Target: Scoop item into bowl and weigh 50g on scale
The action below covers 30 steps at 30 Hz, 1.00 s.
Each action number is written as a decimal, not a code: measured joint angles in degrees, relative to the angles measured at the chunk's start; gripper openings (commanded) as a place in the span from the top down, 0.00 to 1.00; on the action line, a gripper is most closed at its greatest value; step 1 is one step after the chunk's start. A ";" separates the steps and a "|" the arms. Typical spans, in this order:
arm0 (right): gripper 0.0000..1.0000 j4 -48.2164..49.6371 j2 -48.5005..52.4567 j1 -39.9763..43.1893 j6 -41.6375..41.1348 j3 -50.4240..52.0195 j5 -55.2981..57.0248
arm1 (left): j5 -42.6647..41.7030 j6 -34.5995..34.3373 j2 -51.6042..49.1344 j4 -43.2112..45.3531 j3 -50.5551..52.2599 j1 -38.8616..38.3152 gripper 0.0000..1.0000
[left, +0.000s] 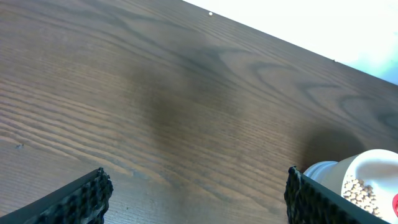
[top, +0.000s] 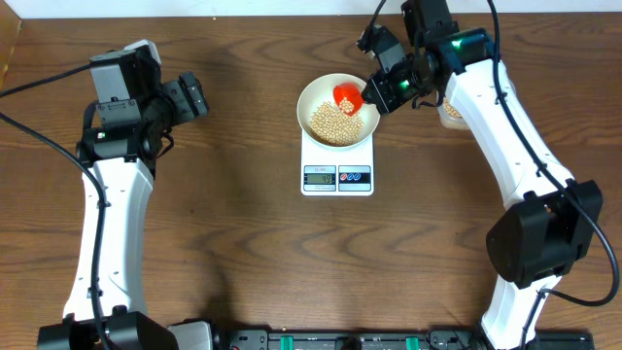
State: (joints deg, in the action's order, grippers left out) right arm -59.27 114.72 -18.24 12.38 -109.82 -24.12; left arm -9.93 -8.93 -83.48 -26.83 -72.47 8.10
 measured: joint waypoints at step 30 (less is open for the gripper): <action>0.99 2.67 0.00 7.45 -1.09 0.00 -17.09 | 0.00 0.00 0.00 0.00 0.00 0.00 0.09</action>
State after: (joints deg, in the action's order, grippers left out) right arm -56.60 114.72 -10.79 11.29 -109.82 -41.21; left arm -9.93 -8.93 -83.48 -26.83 -72.47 8.10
